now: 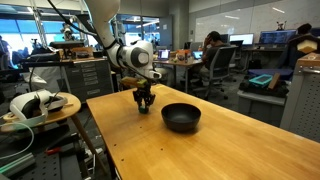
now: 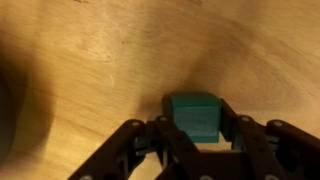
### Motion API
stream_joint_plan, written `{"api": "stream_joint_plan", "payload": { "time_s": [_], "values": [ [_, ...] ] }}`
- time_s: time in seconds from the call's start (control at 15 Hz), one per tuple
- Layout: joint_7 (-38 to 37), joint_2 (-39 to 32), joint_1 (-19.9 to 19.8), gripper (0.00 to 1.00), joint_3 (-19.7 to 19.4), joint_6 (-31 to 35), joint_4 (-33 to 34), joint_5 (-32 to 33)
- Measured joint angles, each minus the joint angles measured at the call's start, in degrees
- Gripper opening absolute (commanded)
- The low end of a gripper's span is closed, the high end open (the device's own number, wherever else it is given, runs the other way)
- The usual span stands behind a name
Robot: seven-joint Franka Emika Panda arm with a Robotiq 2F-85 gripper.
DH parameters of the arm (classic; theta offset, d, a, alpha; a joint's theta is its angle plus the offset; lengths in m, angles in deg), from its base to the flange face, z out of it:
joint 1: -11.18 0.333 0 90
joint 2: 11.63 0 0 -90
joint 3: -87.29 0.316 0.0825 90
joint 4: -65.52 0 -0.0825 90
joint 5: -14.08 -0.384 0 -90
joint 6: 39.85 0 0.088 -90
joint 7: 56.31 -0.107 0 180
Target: Put the block in the bowl
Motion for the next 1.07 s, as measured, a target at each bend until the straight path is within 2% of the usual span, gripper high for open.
{"api": "stream_joint_plan", "payload": {
  "time_s": [0.47, 1.07],
  "values": [
    [0.0, 4.64, -1.35, 0.21, -0.94, 0.29, -0.69, -2.61],
    [0.0, 14.76, -5.83, 0.21, -3.44, 3.11, -5.69, -7.92]
  ]
}}
